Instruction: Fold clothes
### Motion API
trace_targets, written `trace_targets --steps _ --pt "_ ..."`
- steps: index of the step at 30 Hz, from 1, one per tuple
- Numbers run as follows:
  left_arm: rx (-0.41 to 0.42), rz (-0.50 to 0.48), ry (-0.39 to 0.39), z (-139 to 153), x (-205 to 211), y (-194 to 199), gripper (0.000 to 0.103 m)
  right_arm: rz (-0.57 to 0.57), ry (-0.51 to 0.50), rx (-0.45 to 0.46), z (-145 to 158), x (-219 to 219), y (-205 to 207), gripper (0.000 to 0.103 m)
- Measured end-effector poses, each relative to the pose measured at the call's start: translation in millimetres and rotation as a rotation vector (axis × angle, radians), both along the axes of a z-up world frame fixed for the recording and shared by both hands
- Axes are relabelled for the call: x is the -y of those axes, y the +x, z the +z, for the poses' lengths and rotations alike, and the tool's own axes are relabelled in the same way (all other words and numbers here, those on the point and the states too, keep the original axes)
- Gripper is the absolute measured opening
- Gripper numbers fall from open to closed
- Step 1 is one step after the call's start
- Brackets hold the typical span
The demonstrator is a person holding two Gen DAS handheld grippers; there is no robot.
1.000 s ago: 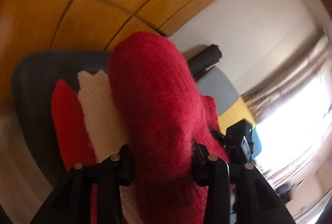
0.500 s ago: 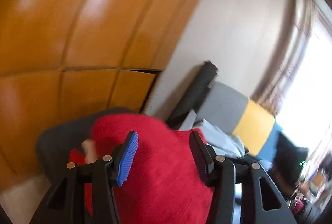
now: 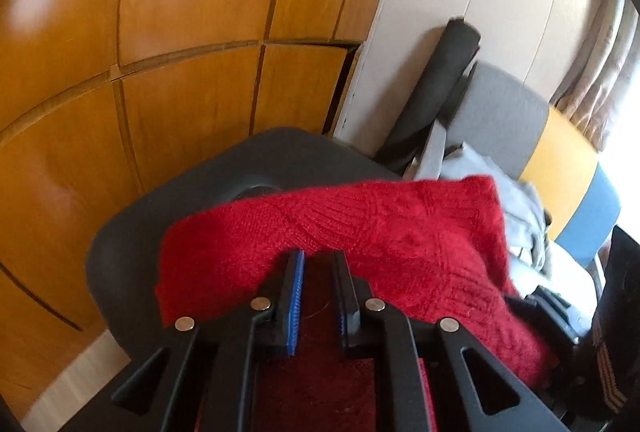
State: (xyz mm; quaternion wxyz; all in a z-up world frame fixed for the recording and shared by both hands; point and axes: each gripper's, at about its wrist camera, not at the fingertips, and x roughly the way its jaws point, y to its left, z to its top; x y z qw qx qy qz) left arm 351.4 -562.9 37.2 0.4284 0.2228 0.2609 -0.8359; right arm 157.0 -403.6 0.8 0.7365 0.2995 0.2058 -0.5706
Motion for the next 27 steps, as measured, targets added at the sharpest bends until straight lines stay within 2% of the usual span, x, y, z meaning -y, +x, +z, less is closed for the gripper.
trace_targets --steps 1,3,5,7,9,11,15,19,22,27 --pt "-0.001 0.003 -0.013 2.9 -3.1 1.4 0.015 -0.005 -0.005 -0.012 5.3 -2.1 3.6 0.103" --pt "-0.003 0.009 -0.038 8.6 -9.3 4.1 0.028 -0.015 -0.018 -0.045 21.6 -3.8 16.2 0.103" --pt "0.01 0.036 -0.093 22.4 -30.3 7.7 0.049 -0.057 -0.063 -0.089 35.5 -10.9 18.4 0.103" --pt "0.031 0.098 -0.167 37.5 -58.0 15.9 0.058 -0.11 -0.117 -0.137 48.8 -19.7 17.3 0.103" --pt "0.052 0.165 -0.219 46.4 -87.4 25.6 0.059 -0.151 -0.136 -0.168 55.8 -11.5 19.2 0.103" --pt "0.088 0.224 -0.25 50.1 -116.4 32.6 0.061 -0.182 -0.128 -0.163 59.0 -30.2 25.6 0.103" --pt "0.172 0.297 -0.262 47.8 -160.8 42.0 0.061 -0.25 -0.069 -0.167 57.7 -53.4 38.5 0.103" --pt "0.148 0.313 -0.265 47.5 -194.0 58.2 0.061 -0.275 -0.091 -0.218 57.1 -84.1 55.1 0.103" --pt "0.166 0.306 -0.291 53.2 -211.9 59.6 0.06 -0.252 -0.104 -0.251 57.6 -96.6 66.3 0.103" --pt "0.176 0.334 -0.292 57.3 -233.0 70.5 0.059 -0.224 -0.136 -0.221 60.4 -121.3 76.0 0.103"
